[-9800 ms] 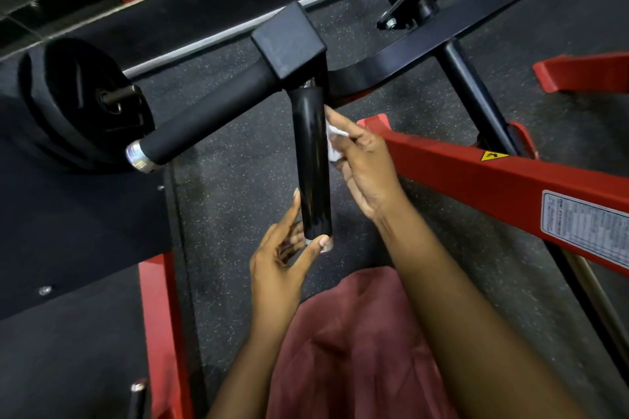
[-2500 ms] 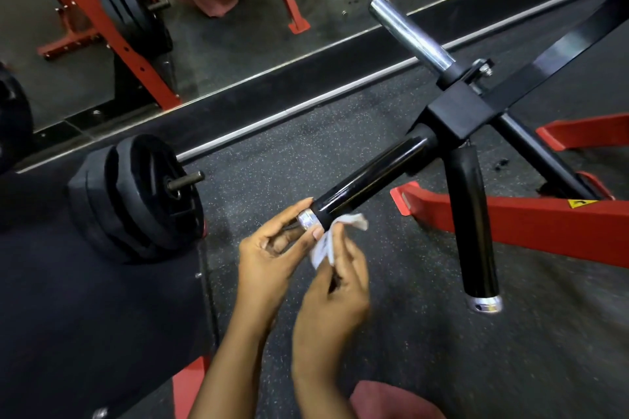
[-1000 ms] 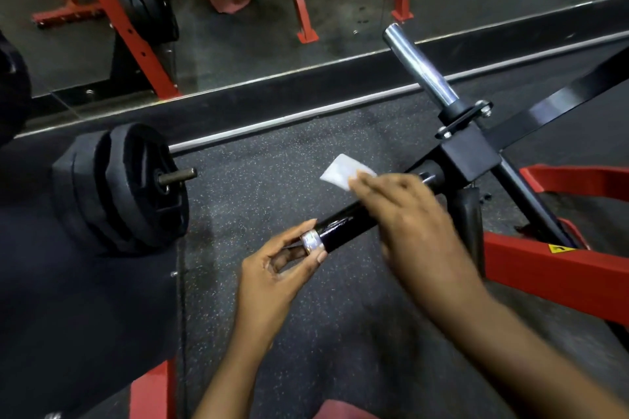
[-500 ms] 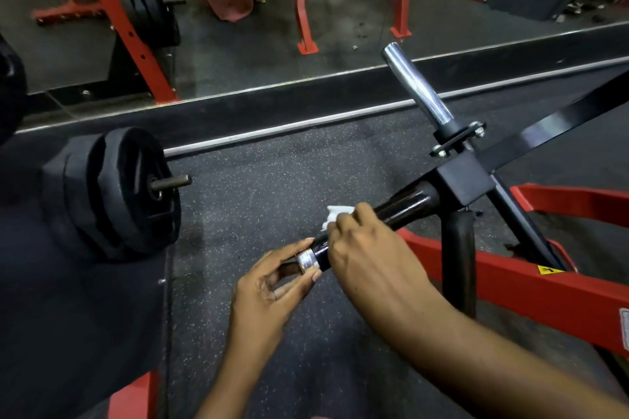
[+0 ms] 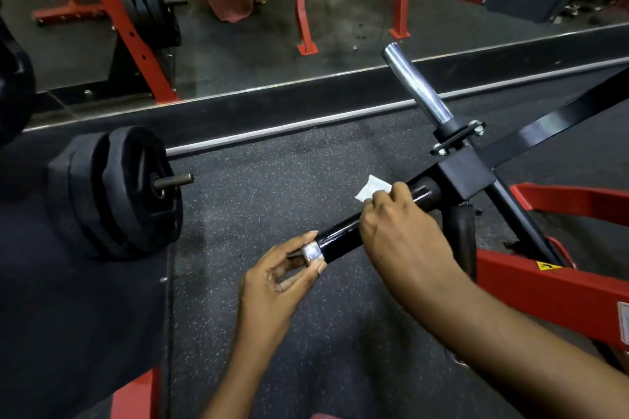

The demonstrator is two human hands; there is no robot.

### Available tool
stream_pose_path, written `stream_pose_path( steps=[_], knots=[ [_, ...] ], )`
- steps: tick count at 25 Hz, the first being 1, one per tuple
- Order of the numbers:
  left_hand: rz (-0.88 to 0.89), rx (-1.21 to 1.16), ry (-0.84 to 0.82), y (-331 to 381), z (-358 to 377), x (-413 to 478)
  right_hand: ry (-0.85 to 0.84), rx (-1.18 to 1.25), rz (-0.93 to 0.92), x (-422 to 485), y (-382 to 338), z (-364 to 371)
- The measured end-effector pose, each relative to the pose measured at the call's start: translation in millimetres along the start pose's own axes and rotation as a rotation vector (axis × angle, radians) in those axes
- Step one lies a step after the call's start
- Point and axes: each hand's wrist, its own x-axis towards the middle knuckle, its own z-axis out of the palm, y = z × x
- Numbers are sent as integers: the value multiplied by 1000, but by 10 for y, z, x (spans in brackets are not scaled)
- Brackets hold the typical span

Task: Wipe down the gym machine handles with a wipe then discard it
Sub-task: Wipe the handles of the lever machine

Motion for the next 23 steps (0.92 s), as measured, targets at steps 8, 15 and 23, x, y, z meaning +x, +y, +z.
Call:
stream_pose_path(
  steps=[8, 15, 23],
  knots=[
    [1, 53, 27, 38, 30, -6, 254, 224, 2, -105, -574, 329],
    [17, 58, 17, 4, 7, 4, 488, 337, 353, -277, 104, 412],
    [5, 44, 6, 35, 10, -7, 731, 683, 612, -232, -512, 745]
  ],
)
